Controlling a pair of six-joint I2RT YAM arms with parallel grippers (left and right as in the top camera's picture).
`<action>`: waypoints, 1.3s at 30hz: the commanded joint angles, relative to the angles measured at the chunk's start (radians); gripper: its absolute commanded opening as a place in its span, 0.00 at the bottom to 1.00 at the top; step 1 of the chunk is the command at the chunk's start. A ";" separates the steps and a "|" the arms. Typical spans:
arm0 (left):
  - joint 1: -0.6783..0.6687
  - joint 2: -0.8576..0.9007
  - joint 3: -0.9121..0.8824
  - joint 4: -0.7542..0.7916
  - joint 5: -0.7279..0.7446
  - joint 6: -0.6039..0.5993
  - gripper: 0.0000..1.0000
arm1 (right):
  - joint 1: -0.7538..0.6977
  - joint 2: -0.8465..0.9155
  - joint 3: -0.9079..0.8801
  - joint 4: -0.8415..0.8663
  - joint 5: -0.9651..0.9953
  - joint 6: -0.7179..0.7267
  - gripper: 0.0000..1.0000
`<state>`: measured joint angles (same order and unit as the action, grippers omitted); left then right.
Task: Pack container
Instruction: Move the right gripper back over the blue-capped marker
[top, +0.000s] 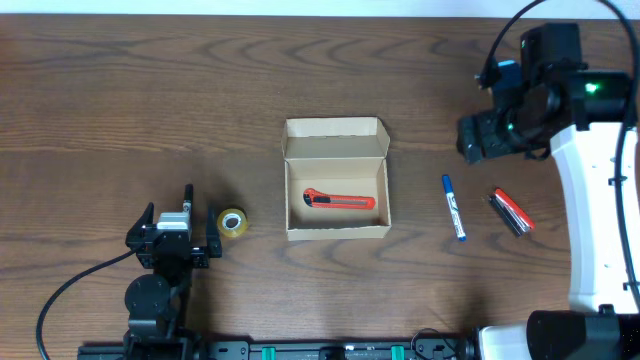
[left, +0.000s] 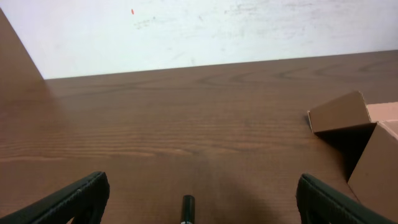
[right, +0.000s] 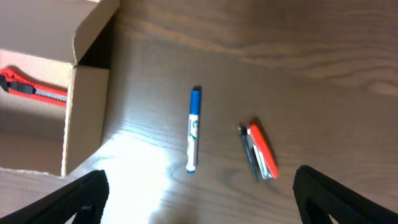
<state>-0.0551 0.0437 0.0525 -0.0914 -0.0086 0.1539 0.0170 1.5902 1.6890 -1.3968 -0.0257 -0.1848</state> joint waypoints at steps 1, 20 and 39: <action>0.004 -0.006 -0.033 -0.013 -0.017 -0.008 0.95 | -0.005 -0.005 -0.156 0.047 -0.043 -0.002 0.91; 0.004 -0.006 -0.033 -0.013 -0.017 -0.008 0.95 | -0.019 -0.004 -0.643 0.469 -0.046 -0.159 0.90; 0.004 -0.006 -0.033 -0.013 -0.016 -0.008 0.95 | -0.082 0.000 -0.753 0.595 0.034 -0.179 0.89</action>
<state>-0.0551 0.0437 0.0525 -0.0914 -0.0086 0.1539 -0.0528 1.5906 0.9512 -0.8059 -0.0200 -0.3515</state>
